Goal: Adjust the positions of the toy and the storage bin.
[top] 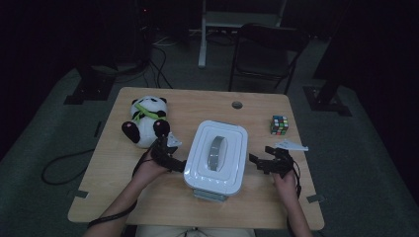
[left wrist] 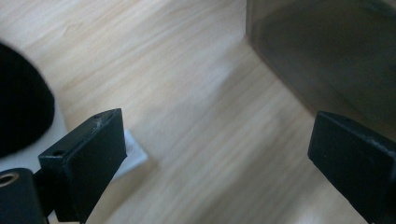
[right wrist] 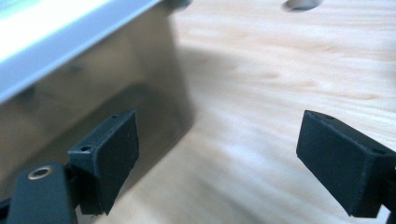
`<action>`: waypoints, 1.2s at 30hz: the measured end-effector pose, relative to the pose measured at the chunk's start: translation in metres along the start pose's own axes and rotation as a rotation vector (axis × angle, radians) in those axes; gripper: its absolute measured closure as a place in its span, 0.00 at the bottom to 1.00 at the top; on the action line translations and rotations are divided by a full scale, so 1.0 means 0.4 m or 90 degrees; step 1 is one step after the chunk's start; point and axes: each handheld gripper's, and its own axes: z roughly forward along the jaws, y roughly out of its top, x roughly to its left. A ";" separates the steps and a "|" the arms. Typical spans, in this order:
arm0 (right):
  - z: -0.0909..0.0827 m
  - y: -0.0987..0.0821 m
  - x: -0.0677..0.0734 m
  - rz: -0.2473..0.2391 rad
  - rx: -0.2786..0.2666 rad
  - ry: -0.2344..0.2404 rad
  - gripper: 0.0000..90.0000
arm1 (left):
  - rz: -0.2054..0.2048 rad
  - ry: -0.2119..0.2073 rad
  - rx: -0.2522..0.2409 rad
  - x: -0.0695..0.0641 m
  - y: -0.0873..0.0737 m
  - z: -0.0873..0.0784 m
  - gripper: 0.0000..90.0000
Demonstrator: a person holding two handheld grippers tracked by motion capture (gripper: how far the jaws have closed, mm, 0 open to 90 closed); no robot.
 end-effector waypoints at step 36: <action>0.099 0.132 -0.265 0.113 -0.030 -0.288 0.12 | -0.065 -0.009 -0.033 0.044 -0.248 -0.111 0.01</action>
